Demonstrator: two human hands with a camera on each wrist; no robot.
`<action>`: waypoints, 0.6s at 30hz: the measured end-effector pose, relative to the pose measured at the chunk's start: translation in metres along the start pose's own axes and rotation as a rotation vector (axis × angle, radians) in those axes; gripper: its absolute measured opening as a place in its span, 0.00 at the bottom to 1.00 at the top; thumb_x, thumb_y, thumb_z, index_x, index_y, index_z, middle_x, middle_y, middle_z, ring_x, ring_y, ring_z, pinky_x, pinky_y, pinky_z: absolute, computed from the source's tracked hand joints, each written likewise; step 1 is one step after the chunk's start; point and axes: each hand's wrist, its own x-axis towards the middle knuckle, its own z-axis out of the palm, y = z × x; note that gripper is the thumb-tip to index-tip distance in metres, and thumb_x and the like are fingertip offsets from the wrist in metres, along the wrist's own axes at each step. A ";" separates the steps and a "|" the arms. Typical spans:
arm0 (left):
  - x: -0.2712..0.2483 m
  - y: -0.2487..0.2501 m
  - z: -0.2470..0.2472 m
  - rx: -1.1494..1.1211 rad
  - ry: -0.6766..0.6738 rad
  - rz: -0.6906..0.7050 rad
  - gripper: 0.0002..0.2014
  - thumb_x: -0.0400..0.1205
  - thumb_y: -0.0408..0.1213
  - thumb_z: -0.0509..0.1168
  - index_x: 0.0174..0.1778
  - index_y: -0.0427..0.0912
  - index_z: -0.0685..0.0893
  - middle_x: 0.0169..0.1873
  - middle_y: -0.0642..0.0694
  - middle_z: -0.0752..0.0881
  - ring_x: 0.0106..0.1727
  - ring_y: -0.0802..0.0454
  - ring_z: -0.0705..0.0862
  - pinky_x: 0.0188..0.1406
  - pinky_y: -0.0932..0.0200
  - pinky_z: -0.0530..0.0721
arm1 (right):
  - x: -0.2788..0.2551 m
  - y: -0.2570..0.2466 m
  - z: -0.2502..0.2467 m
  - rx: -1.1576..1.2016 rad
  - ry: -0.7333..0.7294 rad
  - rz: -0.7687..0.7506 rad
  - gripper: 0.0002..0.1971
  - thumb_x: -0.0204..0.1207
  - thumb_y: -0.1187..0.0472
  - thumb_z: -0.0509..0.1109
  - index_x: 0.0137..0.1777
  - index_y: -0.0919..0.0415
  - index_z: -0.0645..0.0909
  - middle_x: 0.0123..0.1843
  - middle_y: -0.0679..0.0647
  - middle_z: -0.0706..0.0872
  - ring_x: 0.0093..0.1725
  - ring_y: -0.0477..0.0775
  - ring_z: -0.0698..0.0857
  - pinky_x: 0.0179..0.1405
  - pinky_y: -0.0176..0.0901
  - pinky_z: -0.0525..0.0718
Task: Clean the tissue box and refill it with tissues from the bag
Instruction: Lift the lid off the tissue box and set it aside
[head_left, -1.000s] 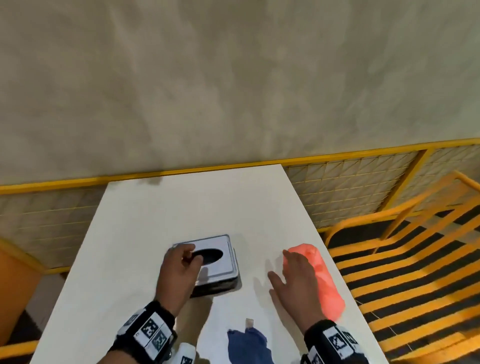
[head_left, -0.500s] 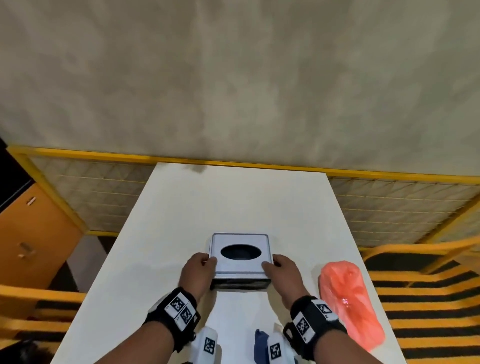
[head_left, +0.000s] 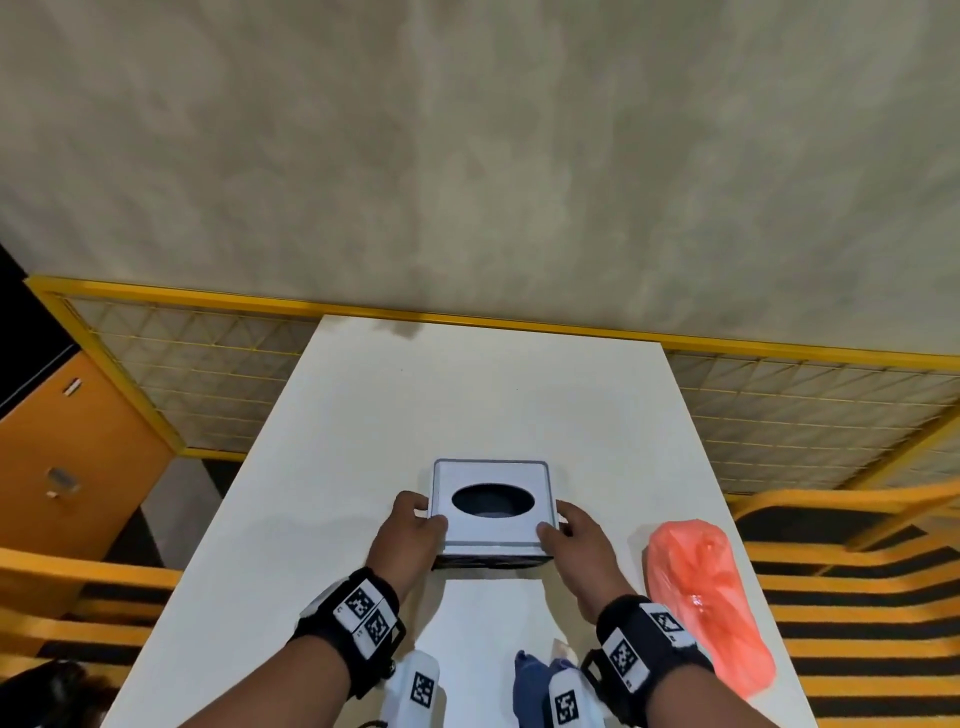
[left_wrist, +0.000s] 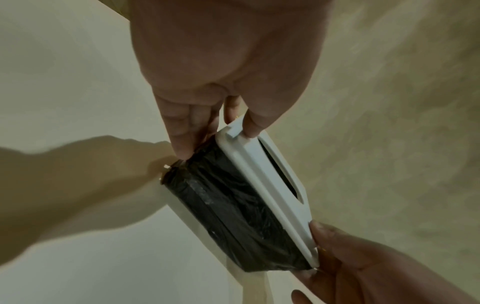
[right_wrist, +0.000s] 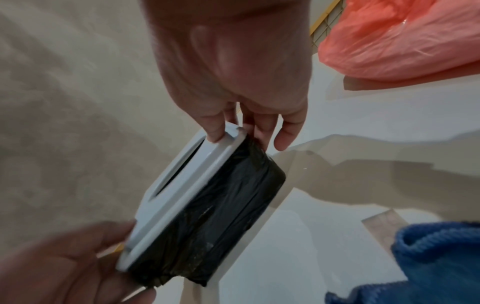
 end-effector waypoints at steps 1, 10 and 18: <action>0.000 0.004 0.000 -0.004 -0.025 -0.007 0.13 0.83 0.41 0.63 0.61 0.46 0.71 0.38 0.48 0.84 0.37 0.47 0.82 0.41 0.53 0.80 | 0.000 0.000 0.000 0.004 0.000 0.007 0.11 0.80 0.63 0.66 0.59 0.51 0.82 0.49 0.52 0.89 0.48 0.52 0.88 0.42 0.41 0.84; 0.001 0.028 -0.008 -0.101 -0.174 -0.074 0.13 0.87 0.45 0.59 0.65 0.48 0.66 0.43 0.46 0.75 0.38 0.50 0.74 0.37 0.54 0.73 | 0.007 -0.001 -0.006 0.109 -0.088 0.130 0.22 0.79 0.55 0.67 0.73 0.50 0.75 0.58 0.51 0.89 0.55 0.50 0.86 0.47 0.44 0.81; -0.001 0.023 0.001 0.405 -0.078 0.096 0.26 0.82 0.58 0.53 0.69 0.46 0.77 0.69 0.46 0.69 0.76 0.39 0.64 0.72 0.46 0.68 | 0.004 -0.006 -0.008 0.176 -0.074 0.215 0.22 0.80 0.62 0.66 0.73 0.51 0.70 0.53 0.55 0.86 0.47 0.50 0.82 0.37 0.43 0.73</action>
